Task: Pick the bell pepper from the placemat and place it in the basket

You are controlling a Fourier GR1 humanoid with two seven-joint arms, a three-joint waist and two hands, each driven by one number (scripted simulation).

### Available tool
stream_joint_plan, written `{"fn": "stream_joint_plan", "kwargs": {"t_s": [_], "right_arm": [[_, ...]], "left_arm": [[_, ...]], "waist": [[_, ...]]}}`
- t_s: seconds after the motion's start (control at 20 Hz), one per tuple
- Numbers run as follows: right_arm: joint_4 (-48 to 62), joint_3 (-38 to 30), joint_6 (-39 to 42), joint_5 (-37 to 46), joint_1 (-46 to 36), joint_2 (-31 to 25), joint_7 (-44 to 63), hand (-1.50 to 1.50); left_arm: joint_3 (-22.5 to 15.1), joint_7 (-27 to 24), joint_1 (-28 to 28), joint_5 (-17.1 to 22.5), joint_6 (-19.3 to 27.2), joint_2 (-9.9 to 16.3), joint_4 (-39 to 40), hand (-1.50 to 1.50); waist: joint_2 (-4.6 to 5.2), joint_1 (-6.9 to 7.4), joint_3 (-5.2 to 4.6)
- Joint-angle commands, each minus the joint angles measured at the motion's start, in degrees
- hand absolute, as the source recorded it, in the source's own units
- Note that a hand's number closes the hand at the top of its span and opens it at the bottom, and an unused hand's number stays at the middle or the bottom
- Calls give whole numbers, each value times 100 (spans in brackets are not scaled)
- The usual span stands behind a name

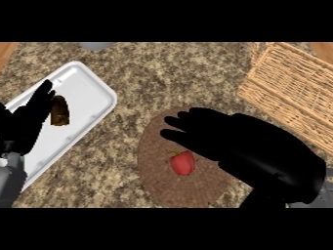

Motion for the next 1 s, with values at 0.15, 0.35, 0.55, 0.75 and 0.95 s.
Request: {"fn": "stream_joint_plan", "kwargs": {"t_s": [0.15, 0.35, 0.55, 0.75, 0.95], "right_arm": [[1187, 880, -1801, 1655, 697, -6, -1916, -150], [2053, 983, -2676, 1810, 908, 459, -2454, -150], [2735, 1362, -3217, 2497, 1127, 521, -2821, -150], [2711, 1247, -2591, 2629, 884, 640, -2378, -150], [3631, 1109, -2876, 2954, 675, 601, -2863, -150]], "left_arm": [[31, 245, -1, -118, 31, -95, -143, 0], [16, 404, -87, -198, 57, -139, -272, 0], [271, 22, 340, -131, -240, -107, -363, 0], [397, 221, 180, -265, -279, -120, -375, 0], [317, 238, 9, -458, -154, -399, -178, 0]], "waist": [[11, 17, -1], [5, 8, -2], [-9, 4, -6], [-19, -27, -8], [-13, -27, -7]]}}
